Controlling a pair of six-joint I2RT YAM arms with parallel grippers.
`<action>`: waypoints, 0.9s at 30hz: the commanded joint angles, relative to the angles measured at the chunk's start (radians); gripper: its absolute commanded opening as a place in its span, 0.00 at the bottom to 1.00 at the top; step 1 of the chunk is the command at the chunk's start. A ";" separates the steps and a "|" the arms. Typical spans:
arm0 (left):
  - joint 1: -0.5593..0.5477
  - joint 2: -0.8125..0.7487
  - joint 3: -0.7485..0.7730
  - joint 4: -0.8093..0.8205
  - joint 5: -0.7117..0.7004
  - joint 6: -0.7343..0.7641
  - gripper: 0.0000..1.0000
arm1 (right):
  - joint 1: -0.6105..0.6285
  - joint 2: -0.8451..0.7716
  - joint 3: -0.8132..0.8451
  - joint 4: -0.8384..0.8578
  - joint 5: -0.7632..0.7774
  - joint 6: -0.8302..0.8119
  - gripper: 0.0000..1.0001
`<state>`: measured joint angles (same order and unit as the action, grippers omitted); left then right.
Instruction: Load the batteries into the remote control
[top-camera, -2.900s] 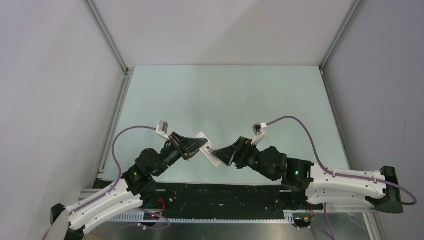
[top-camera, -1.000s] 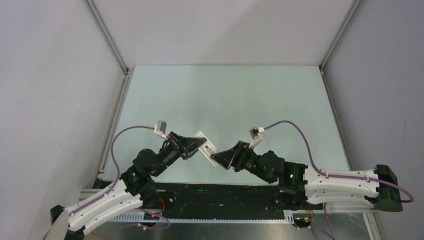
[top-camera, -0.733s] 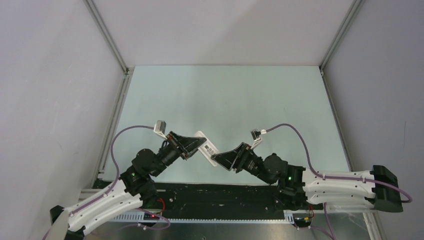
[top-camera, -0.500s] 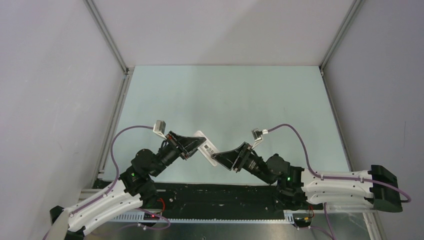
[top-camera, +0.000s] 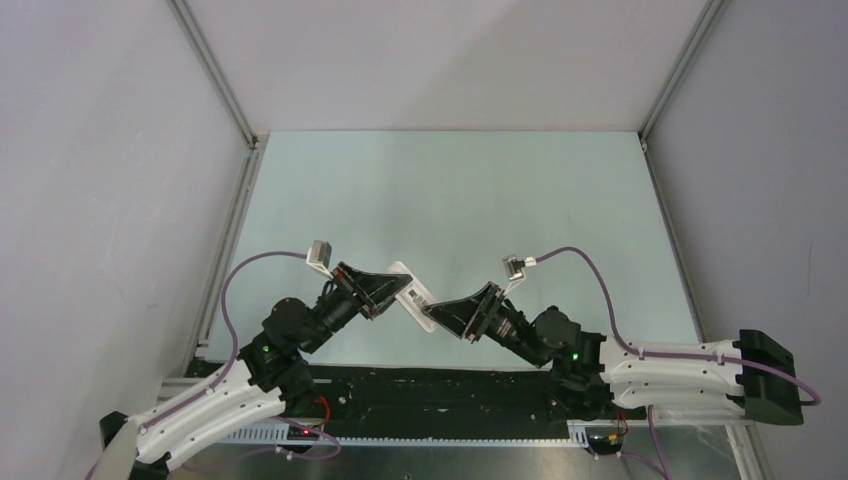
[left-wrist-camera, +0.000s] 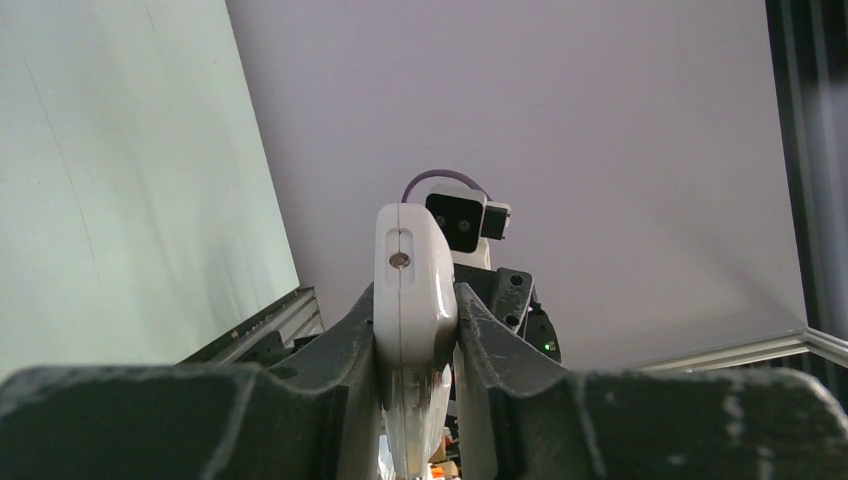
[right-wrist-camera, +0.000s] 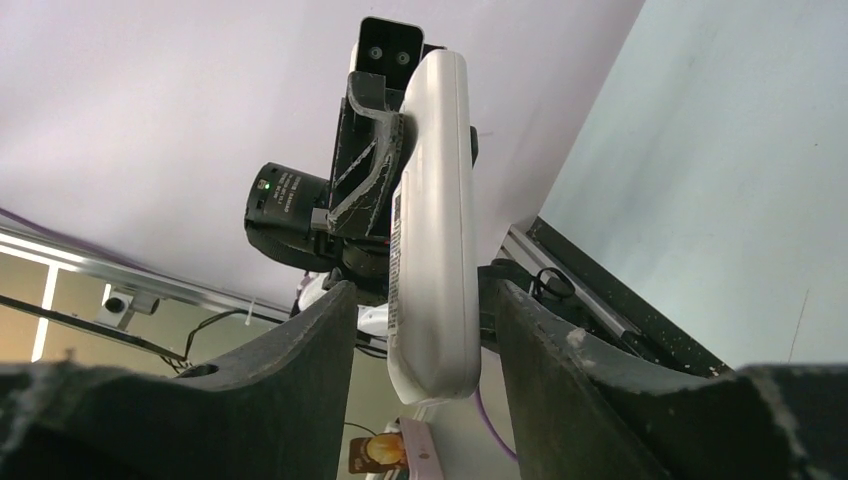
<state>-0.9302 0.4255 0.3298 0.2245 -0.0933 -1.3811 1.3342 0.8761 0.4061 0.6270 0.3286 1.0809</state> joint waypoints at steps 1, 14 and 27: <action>-0.003 -0.001 0.043 0.055 0.010 -0.014 0.00 | -0.011 0.012 0.000 0.054 -0.010 0.007 0.58; -0.002 -0.017 0.029 0.055 0.011 -0.014 0.00 | -0.033 0.053 0.001 0.096 -0.034 0.025 0.53; -0.002 -0.052 0.003 0.056 -0.017 -0.018 0.05 | -0.035 0.036 0.001 0.069 -0.022 0.012 0.37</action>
<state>-0.9302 0.3969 0.3252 0.2214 -0.0956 -1.3872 1.3048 0.9257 0.4061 0.6868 0.2932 1.1069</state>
